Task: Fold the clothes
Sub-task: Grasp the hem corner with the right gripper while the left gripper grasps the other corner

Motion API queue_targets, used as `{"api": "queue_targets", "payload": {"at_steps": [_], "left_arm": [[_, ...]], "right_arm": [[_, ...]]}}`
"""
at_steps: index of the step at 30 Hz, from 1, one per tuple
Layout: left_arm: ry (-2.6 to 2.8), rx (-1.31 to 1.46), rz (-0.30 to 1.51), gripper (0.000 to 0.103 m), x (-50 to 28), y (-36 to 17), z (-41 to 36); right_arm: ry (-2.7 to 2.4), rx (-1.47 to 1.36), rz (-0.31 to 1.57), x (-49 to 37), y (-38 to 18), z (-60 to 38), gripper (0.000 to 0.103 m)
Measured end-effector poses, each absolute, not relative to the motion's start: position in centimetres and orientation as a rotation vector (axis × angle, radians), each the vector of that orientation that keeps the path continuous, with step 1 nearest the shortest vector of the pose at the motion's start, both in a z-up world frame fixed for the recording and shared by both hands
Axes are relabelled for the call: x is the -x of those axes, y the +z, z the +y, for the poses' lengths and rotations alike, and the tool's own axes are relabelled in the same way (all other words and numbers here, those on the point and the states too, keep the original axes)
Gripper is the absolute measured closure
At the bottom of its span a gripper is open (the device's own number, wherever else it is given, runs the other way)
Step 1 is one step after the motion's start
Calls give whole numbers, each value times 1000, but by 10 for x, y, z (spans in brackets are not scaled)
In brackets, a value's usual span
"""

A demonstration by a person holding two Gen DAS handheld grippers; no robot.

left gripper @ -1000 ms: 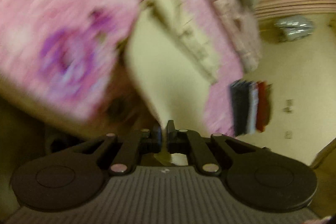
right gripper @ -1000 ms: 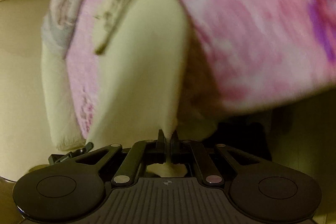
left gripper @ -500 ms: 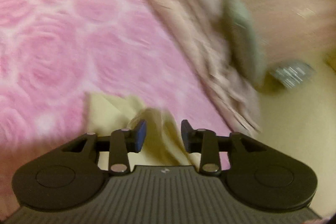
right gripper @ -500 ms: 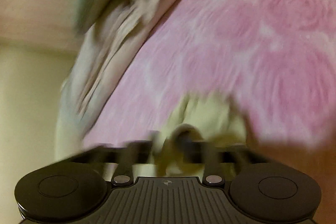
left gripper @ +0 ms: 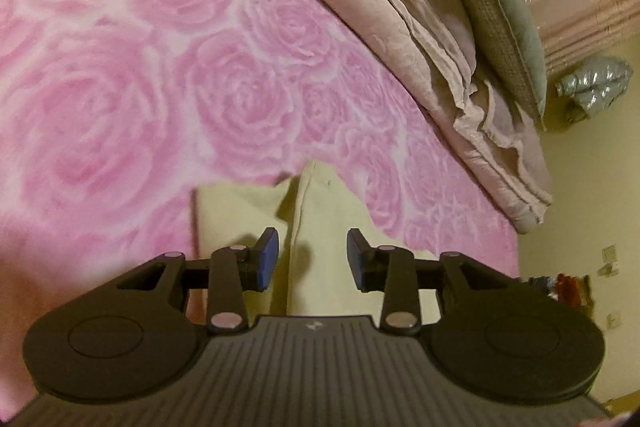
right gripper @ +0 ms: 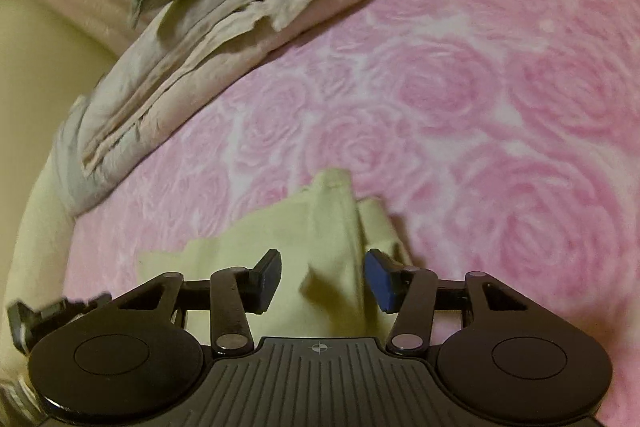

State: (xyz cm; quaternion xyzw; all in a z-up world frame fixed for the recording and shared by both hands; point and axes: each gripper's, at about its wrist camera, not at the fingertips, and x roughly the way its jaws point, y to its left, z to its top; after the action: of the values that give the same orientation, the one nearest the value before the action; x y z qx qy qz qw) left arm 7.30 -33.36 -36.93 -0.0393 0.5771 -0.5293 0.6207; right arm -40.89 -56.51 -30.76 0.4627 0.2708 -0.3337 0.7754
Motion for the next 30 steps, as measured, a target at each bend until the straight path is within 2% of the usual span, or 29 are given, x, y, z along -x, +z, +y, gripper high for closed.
{"api": "queue_targets", "payload": {"at_steps": [3,6,7,8,9,15,18,20,21,22,24,26,30], "left_arm": [[-1222,47,1307,72,-72,-375,-348],[-1233,34,1301,76,-71,-382,-356],[-1250,32,1306,91,-71,-382,-358],[-1279,20,1304,102,-69,-382,-360],[-1303,3,1280,102,-67,-379,-361],[-1349,36,1132,102,-72,-359,-351],[-1295,-89,1135,102,-68,-369,-361],[-1255,-137,1135,95,-64,-375,-364],[-1227,-148,1136,87,-63,-377,-363],[-1216,-115,1147,86,-64,-375,-357],[-1198,-40,1181,81,-71,-370,-341],[-1168,22,1230,76,-76,-363,-316],[-1118,108,1338,71,-60,-351,-248]], "right_arm": [[-757,-942,596,397,-312,-569,51],[-792,-909,604,390,-319,-575,52],[-792,-897,602,388,-320,-576,52],[-787,-882,615,385,-321,-577,74],[-782,-868,630,382,-322,-578,97],[-793,-759,570,382,-305,-574,100],[-830,-768,594,376,-312,-582,100],[-852,-810,636,369,-326,-589,100],[-863,-832,658,366,-333,-592,88],[-880,-853,649,367,-334,-591,77],[-892,-874,579,375,-326,-582,44],[-917,-888,528,391,-313,-566,36],[-906,-1066,503,437,-310,-516,36]]}}
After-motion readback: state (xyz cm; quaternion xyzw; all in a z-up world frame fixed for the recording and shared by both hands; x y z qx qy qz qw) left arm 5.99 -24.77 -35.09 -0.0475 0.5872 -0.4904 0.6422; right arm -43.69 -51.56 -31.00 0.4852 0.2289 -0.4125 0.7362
